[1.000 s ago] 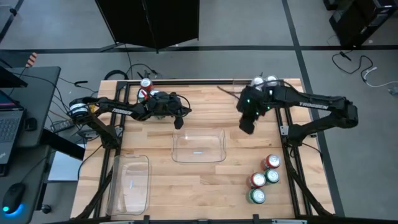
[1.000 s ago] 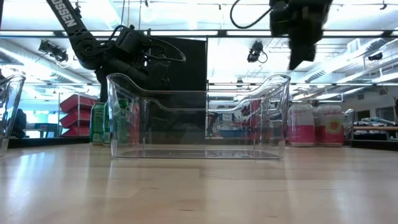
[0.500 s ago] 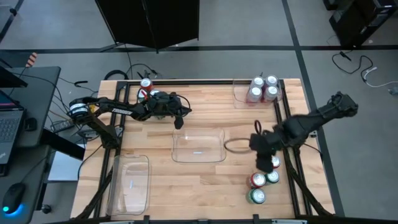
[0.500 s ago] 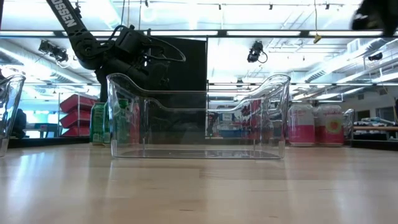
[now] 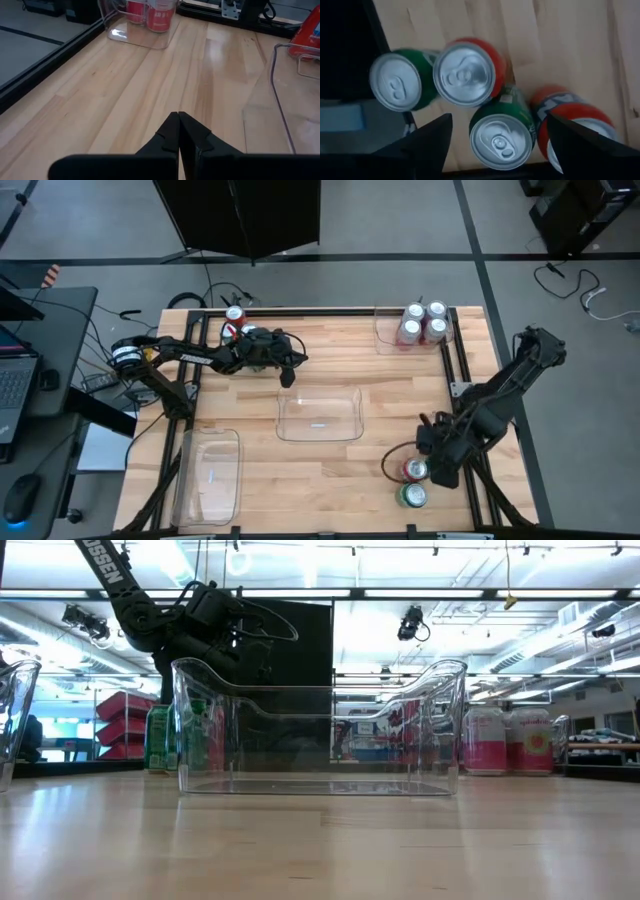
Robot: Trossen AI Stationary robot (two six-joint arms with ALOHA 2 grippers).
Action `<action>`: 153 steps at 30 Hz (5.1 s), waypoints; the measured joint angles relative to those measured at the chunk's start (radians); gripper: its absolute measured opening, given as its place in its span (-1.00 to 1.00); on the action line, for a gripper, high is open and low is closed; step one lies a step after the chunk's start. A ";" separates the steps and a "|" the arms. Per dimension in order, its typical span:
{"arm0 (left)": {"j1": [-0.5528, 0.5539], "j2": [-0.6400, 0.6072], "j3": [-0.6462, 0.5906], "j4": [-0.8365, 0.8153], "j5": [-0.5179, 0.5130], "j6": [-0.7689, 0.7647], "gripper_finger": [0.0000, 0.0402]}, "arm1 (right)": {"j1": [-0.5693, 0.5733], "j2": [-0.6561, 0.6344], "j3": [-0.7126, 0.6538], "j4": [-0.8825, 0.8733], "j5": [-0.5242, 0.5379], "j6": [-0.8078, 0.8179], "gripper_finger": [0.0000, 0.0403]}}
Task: Sort soda cans
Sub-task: Put the middle bottom green soda can into the middle transparent bin
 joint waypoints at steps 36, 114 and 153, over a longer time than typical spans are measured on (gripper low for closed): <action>0.000 0.000 0.000 -0.011 0.000 -0.039 -0.98 | 0.019 0.226 0.158 -0.225 -0.175 -0.093 0.45; -0.001 0.000 0.000 0.006 0.048 -0.041 -0.98 | -0.770 0.641 0.728 -0.354 0.136 -1.104 0.45; -0.001 0.000 0.000 -0.016 0.048 -0.039 -0.98 | -0.838 0.643 0.618 -0.219 0.220 -1.084 0.53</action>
